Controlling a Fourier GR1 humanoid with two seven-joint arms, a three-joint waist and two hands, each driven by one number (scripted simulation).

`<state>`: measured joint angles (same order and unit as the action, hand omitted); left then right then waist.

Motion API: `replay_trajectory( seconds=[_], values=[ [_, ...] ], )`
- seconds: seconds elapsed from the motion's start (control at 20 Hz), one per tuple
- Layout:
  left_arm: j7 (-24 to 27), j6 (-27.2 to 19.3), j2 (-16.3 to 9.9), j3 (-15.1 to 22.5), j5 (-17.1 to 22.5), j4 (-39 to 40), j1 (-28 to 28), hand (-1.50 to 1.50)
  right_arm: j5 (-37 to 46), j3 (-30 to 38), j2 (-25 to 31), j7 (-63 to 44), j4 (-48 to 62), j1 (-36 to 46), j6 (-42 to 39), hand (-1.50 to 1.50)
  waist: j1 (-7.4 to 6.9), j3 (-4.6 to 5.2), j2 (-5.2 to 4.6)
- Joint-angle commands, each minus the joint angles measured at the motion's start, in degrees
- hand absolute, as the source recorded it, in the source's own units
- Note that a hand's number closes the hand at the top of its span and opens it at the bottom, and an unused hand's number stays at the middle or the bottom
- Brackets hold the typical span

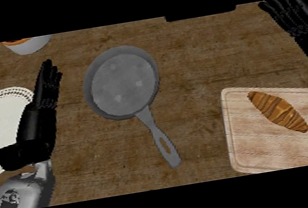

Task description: Pick the croissant from the cutting board and place it in the pan

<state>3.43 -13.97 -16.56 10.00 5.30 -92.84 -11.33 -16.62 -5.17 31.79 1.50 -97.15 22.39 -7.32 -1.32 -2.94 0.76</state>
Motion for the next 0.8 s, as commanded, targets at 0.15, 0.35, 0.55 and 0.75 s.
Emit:
replay_trajectory(
  seconds=[0.15, 0.35, 0.55, 0.75],
  values=[
    [-6.3, 1.7, -7.0, -1.2, -3.4, 3.8, 4.5, 0.00, -9.3, 3.6, -4.5, -0.3, 12.3, -0.6, -3.3, -1.50, -0.54, 2.77, -1.31],
    [-8.6, 1.8, -6.3, 0.7, -3.5, 6.6, 9.8, 0.00, 2.8, 5.9, 5.6, -6.5, 19.5, -6.9, 3.6, -1.50, 1.66, 2.93, -1.74],
    [-9.8, 1.0, -5.4, 2.4, -4.8, 4.5, 13.5, 0.00, -4.5, 11.3, 7.1, -9.1, 24.8, -11.1, -0.6, -1.50, 1.43, 2.89, -0.79],
    [-9.5, 2.7, -7.0, 1.6, -4.2, 3.0, 14.9, 0.00, 5.5, 8.1, 18.0, -3.0, 27.9, -10.6, -9.0, -1.50, 0.41, 2.87, -0.93]
  ],
)
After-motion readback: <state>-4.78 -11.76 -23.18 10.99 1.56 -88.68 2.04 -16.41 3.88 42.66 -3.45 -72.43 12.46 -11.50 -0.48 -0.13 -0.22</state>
